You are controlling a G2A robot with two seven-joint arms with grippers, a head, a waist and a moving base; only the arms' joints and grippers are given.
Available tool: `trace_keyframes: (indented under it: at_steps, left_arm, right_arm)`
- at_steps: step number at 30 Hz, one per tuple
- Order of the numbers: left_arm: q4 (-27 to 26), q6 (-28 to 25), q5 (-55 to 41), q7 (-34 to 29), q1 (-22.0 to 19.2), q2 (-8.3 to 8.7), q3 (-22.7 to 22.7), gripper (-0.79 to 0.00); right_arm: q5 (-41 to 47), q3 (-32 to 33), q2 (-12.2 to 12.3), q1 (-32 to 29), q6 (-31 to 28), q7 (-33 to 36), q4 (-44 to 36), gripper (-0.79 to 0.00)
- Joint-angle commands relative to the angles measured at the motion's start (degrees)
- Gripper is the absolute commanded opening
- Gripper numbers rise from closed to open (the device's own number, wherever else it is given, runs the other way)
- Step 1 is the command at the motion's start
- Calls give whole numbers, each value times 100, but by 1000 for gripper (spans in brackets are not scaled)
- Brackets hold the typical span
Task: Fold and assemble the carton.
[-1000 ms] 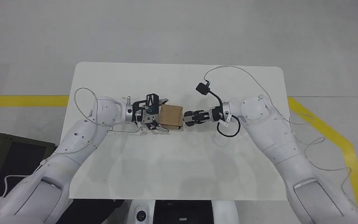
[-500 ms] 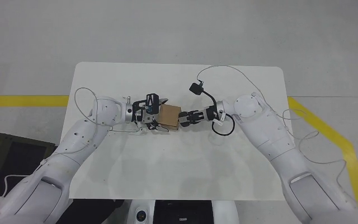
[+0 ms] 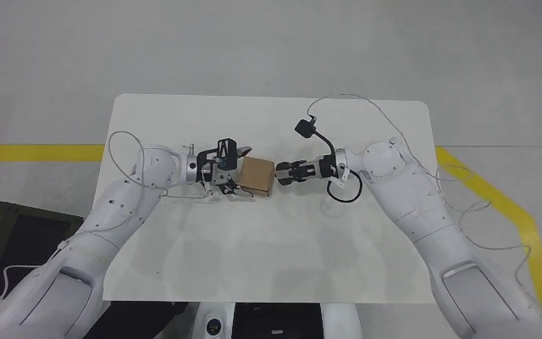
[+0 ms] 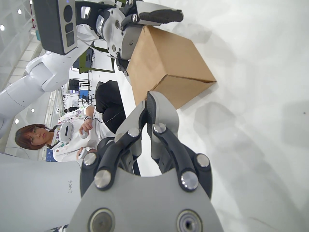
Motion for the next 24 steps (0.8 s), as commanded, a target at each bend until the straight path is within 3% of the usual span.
trace_keyframes:
  at_steps: [1, 5, 7, 8, 9, 10, 11, 18, 24]
  left_arm:
    - [21, 2, -88, 96, -7, 46, 2, 0]
    - [71, 2, -423, 294, -81, 184, 47, 0]
    - [77, 2, -688, 349, -149, 266, 86, 0]
    - [70, 2, -835, 360, -185, 308, 115, 0]
    - [62, 2, -988, 355, -225, 351, 145, 0]
    - [50, 2, -1142, 333, -269, 393, 172, 0]
    - [42, 2, -1289, 289, -317, 434, 190, 0]
    - [20, 2, -2060, -275, -568, 626, 174, 0]
    - [353, 40, -2459, -837, -822, 618, 48, 0]
  right_arm:
    - [-66, 118, 54, -87, -125, -81, -62, -785]
    - [-305, 373, 173, -258, -302, -283, -272, -705]
    - [-456, 528, 237, -353, -456, -436, -417, -502]
    - [-562, 601, 271, -402, -533, -497, -476, -437]
    - [-668, 673, 302, -445, -616, -573, -545, -317]
    - [-737, 747, 329, -502, -738, -688, -617, -49]
    - [-819, 814, 354, -555, -869, -802, -677, 0]
    - [-1767, 1200, 477, -763, -1748, -1819, -951, 0]
    - [-3375, 1658, 574, -875, -2226, -3143, -1086, 0]
